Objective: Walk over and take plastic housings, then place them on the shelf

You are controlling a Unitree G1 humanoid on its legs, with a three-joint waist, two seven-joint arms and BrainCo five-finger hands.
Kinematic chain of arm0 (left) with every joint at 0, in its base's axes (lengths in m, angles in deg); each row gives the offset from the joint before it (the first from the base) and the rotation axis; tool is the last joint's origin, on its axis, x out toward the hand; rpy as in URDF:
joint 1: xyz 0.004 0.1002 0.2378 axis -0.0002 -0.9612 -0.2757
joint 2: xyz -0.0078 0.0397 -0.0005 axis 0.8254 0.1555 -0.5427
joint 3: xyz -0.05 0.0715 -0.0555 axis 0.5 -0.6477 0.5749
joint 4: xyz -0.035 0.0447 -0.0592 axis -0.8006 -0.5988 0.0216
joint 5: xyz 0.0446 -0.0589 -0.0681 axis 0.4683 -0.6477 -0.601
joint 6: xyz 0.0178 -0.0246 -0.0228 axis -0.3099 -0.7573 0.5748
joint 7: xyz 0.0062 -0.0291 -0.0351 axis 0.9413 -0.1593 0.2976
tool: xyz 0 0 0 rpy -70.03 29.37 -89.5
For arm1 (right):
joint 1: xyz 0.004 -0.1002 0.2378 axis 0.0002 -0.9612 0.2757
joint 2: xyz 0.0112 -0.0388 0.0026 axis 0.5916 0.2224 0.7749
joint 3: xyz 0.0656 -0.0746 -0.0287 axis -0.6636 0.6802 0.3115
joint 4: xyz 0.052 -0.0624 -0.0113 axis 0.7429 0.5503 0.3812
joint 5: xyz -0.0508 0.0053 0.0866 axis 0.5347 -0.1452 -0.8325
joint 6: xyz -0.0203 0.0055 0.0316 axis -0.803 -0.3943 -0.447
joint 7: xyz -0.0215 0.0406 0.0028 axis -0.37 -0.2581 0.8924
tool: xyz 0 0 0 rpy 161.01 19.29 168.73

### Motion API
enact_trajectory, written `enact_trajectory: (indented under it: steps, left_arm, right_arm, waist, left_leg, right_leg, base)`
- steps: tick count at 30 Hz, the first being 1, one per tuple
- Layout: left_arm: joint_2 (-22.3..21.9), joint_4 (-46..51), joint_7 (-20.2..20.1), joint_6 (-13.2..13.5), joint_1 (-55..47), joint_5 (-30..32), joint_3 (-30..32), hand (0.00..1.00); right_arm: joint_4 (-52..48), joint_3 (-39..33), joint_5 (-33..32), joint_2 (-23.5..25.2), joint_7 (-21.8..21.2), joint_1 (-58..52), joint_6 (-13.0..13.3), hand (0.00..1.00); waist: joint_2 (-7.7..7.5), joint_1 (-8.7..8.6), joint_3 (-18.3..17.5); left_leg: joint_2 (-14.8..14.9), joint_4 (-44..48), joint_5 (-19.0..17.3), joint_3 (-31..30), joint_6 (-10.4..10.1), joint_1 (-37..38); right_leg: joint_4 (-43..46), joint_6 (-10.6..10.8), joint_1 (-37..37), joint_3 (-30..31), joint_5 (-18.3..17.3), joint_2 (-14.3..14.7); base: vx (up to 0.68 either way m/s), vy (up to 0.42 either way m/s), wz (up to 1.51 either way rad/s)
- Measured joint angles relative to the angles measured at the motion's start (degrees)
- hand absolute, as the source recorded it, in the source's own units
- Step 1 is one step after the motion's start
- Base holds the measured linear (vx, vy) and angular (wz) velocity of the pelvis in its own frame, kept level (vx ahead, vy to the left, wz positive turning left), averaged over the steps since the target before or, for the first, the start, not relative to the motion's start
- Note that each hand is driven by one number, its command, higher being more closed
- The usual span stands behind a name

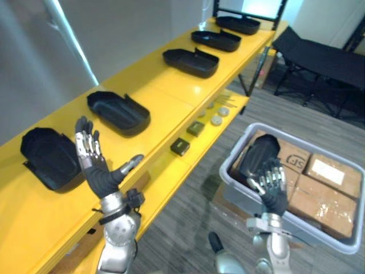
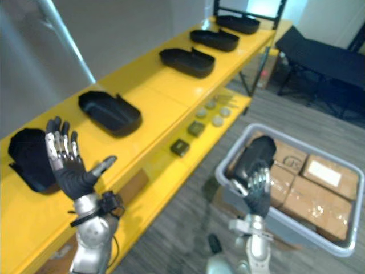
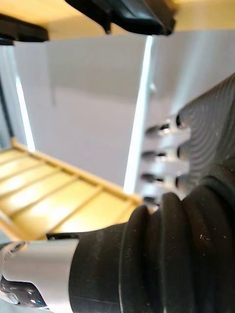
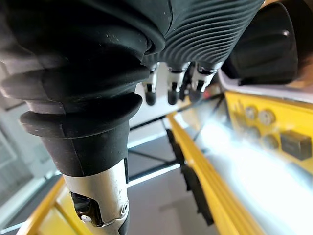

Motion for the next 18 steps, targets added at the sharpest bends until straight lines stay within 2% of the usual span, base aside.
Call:
enact_trajectory:
  steps: [5, 8, 12, 14, 16, 17, 18]
  left_arm:
    - [-0.05, 0.0, 0.17, 0.28, -0.63, -0.06, 0.22, 0.0]
    - [-0.57, 0.0, 0.47, 1.8, -0.3, -0.03, -0.28, 0.0]
    - [-1.6, -0.01, 0.44, 1.98, 0.6, 0.13, -2.36, 0.0]
    - [-1.59, -0.02, 0.04, 1.84, 1.56, 0.25, -3.66, 0.0]
    - [-1.15, -0.05, 0.02, 1.37, 1.68, 2.06, -5.12, 0.0]
    - [-1.02, -0.1, 0.0, 1.27, 1.53, 2.29, -5.2, 0.0]
    - [-1.0, -0.18, 0.05, 0.82, 0.8, 2.31, -4.9, 0.0]
  right_arm:
    - [1.43, -0.01, 0.25, -0.07, 0.06, 0.66, -0.95, 0.0]
    - [2.43, -0.49, 0.78, -0.52, 0.14, 1.55, -0.95, 0.0]
    - [3.83, -0.82, 0.66, -0.56, 1.9, 2.27, -0.93, 0.0]
    - [3.68, -0.98, -0.42, -0.3, 2.6, 2.07, -0.93, 0.0]
    - [2.79, -1.0, -1.56, 0.49, 2.22, -0.45, -0.93, 0.0]
    - [2.15, -0.97, -1.56, 0.57, 2.21, -1.07, -0.95, 0.0]
    - [1.09, -0.92, -1.53, 0.45, 1.81, -2.59, -1.03, 0.0]
  waist:
    - [0.24, 0.29, 0.05]
    - [0.78, 0.41, 0.77]
    - [0.94, 0.47, 2.54]
    - [0.8, 0.32, 2.97]
    - [-0.41, 0.38, 3.58]
    - [-0.59, 0.39, 3.67]
    - [-0.59, 0.27, 3.85]
  left_leg:
    - [1.08, 2.1, -1.46, 0.46, -0.15, -1.11]
    - [2.48, 5.56, -2.74, 0.07, -0.62, -2.25]
    - [2.99, 9.29, -3.38, -1.01, -0.75, -2.19]
    - [3.07, 10.0, -5.08, -0.97, -0.96, -2.09]
    - [2.7, 12.31, -6.63, 1.17, -0.33, -2.38]
    - [2.77, 13.11, -7.07, 2.31, -0.18, -2.3]
    - [2.85, 13.47, -7.19, 4.09, -0.08, -1.88]
  right_leg:
    - [-1.39, -1.25, -0.1, -4.04, 0.68, -0.04]
    - [0.28, -1.2, -0.64, -6.3, 0.64, 0.63]
    - [4.53, -1.1, -1.23, -7.68, 0.61, 1.5]
    - [5.45, -0.73, -1.91, -7.36, 0.85, 1.64]
    - [6.1, -0.13, -2.52, -6.25, 1.13, 1.87]
    - [5.62, -0.5, -2.54, -6.47, 0.18, 1.74]
    - [5.36, -3.31, -2.85, -11.46, -2.4, 0.33]
  base:
    - [-0.05, -0.039, -0.14]
    - [-0.01, -0.026, 0.01]
    - [0.0, -0.016, -0.09]
    - [-0.08, 0.041, -0.29]
    - [-0.18, 0.042, -0.52]
    - [-0.22, 0.061, -0.72]
    - [-0.22, 0.069, -0.9]
